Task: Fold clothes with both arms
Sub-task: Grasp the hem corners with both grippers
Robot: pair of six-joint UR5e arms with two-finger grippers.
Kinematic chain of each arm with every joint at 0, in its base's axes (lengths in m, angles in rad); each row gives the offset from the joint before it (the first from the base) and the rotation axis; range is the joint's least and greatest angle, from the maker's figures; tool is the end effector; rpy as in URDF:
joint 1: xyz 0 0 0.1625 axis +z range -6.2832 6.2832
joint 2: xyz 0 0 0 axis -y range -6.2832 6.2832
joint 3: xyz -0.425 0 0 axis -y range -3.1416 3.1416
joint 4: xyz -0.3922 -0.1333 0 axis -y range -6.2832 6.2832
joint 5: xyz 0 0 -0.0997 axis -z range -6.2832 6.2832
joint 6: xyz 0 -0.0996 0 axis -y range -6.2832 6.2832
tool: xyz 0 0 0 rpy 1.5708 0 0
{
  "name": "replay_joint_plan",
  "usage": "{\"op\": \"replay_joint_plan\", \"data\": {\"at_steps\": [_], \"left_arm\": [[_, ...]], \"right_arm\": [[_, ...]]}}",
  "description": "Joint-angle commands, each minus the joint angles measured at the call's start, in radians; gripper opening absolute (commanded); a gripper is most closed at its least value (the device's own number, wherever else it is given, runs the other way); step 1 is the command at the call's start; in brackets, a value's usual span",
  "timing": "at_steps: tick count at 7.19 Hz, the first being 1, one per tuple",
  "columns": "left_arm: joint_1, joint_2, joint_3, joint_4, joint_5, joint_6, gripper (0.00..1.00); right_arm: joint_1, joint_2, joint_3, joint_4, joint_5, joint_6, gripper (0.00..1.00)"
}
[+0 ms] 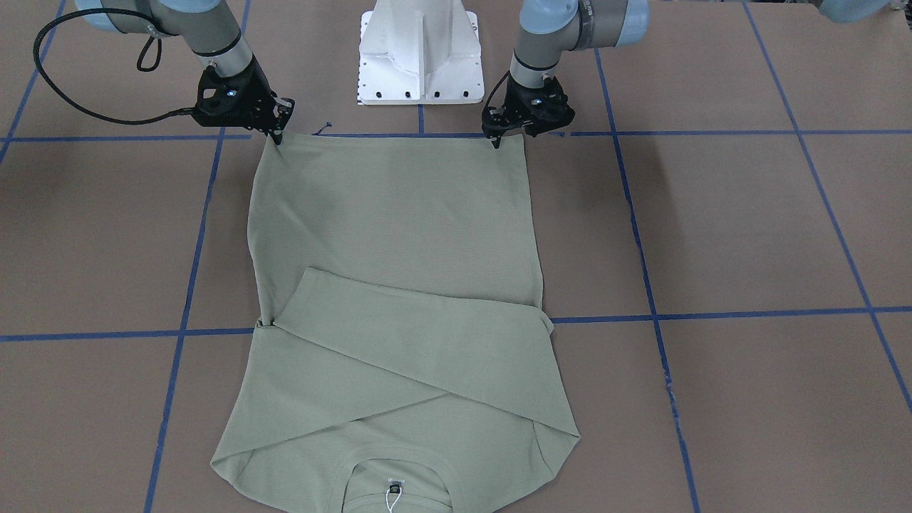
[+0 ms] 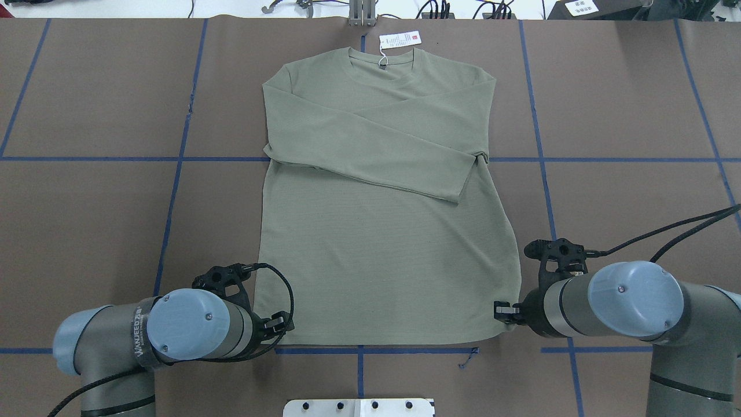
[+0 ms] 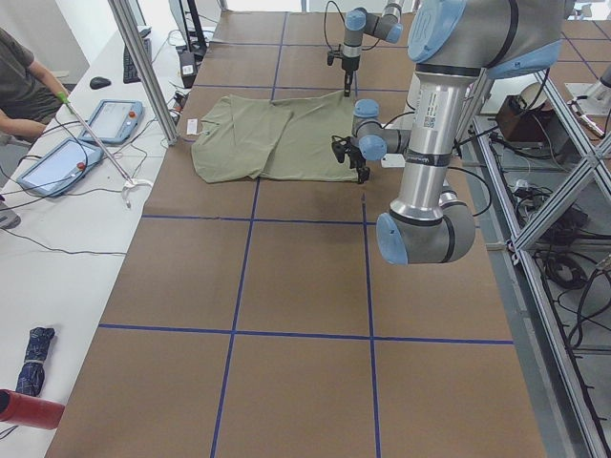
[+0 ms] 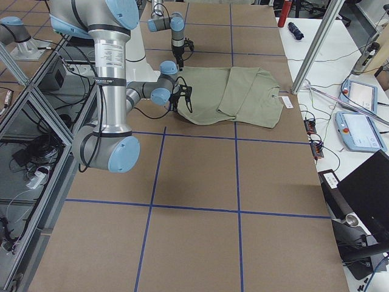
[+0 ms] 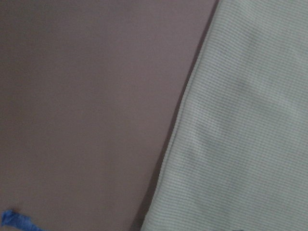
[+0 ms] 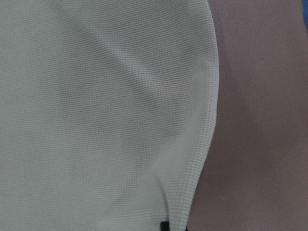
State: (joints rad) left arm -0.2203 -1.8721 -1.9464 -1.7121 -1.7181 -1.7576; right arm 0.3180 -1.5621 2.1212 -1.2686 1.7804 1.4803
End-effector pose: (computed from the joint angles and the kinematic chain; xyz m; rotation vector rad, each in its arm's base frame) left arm 0.5322 -0.2408 0.3173 -0.1259 0.8226 -0.3232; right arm -0.4160 -0.2555 0.3673 -0.0183 -0.8803 0.1224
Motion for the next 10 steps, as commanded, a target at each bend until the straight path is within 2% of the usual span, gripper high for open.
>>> {"op": "replay_joint_plan", "data": {"at_steps": [1,2,4,6,8,10], "left_arm": [[-0.002,0.002,0.001,0.009,0.002,0.0,0.89],[-0.001,0.001,0.003,0.011,0.002,0.001,0.89],[-0.002,-0.001,0.003,0.011,0.005,0.001,0.8],[-0.004,-0.002,-0.003,0.028,0.006,0.001,0.43],[-0.001,-0.002,-0.003,0.029,0.006,0.001,0.25],[-0.002,-0.009,-0.019,0.029,0.006,-0.011,0.0]], "right_arm": [[0.003,-0.001,-0.001,0.0,0.002,-0.003,0.0],[0.003,-0.001,-0.001,0.0,0.002,-0.005,0.0],[0.007,-0.003,-0.003,0.0,0.002,-0.008,0.0],[0.012,-0.004,-0.003,0.0,0.002,-0.009,0.0],[0.012,-0.004,-0.003,0.0,0.004,-0.009,0.0],[0.013,-0.004,-0.001,0.0,0.004,-0.009,0.0]]}}
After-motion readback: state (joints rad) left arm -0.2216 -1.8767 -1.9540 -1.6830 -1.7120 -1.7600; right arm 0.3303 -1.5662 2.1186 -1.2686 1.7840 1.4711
